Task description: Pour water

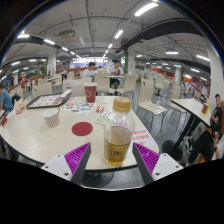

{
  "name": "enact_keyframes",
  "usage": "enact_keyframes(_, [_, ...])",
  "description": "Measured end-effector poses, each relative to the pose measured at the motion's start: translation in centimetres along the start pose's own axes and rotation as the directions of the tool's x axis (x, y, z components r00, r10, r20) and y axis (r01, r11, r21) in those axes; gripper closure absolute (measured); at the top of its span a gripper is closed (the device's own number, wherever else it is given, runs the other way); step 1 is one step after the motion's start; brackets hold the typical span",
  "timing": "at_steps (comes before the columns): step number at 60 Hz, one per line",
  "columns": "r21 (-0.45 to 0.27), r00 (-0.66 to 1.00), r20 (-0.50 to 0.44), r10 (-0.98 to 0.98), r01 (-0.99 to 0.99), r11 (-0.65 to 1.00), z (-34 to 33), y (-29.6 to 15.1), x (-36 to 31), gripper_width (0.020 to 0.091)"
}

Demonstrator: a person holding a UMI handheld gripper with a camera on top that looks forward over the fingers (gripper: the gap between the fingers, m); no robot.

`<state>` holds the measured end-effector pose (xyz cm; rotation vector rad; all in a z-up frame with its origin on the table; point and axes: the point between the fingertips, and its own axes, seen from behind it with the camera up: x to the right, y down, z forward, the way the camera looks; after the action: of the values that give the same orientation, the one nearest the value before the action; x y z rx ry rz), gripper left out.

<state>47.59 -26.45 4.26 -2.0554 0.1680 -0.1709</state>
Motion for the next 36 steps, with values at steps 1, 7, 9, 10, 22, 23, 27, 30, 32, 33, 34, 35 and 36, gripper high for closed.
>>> enact_keyframes(1, [0.003,1.0,-0.002,-0.002,0.002,1.0,0.4,0.0,0.1,0.0254])
enact_keyframes(7, [0.02,1.0,-0.006,0.002,-0.002,1.0,2.3,-0.2,0.9,0.0333])
enact_keyframes(9, [0.025,1.0,-0.016,0.003,-0.003,1.0,2.9,-0.2,1.2,0.0391])
enact_keyframes(10, [0.029,1.0,-0.024,0.006,-0.005,1.0,3.0,-0.3,1.4,0.0418])
enact_keyframes(22, [0.067,0.999,-0.023,0.034,-0.032,0.997,3.6,-0.9,1.5,0.0643])
enact_keyframes(23, [0.067,0.999,-0.024,0.035,-0.033,0.997,3.6,-0.9,1.5,0.0664])
enact_keyframes(27, [0.061,0.999,-0.028,0.04,-0.038,0.997,3.5,-0.9,1.6,0.0696])
enact_keyframes(30, [0.049,0.999,-0.031,0.036,-0.034,0.998,3.5,-0.8,1.5,0.0697])
enact_keyframes(32, [0.044,0.999,-0.03,0.035,-0.033,0.998,3.5,-0.8,1.4,0.0697])
enact_keyframes(33, [0.041,0.999,-0.035,0.032,-0.03,0.999,3.6,-0.9,1.5,0.0697])
enact_keyframes(34, [0.037,0.999,-0.042,0.026,-0.024,0.999,3.6,-1.0,1.5,0.0698])
enact_keyframes(35, [0.032,0.999,-0.047,0.018,-0.016,0.999,3.6,-1.0,1.6,0.0698])
enact_keyframes(36, [0.03,0.999,-0.052,0.01,-0.008,1.0,3.5,-1.2,1.6,0.0699])
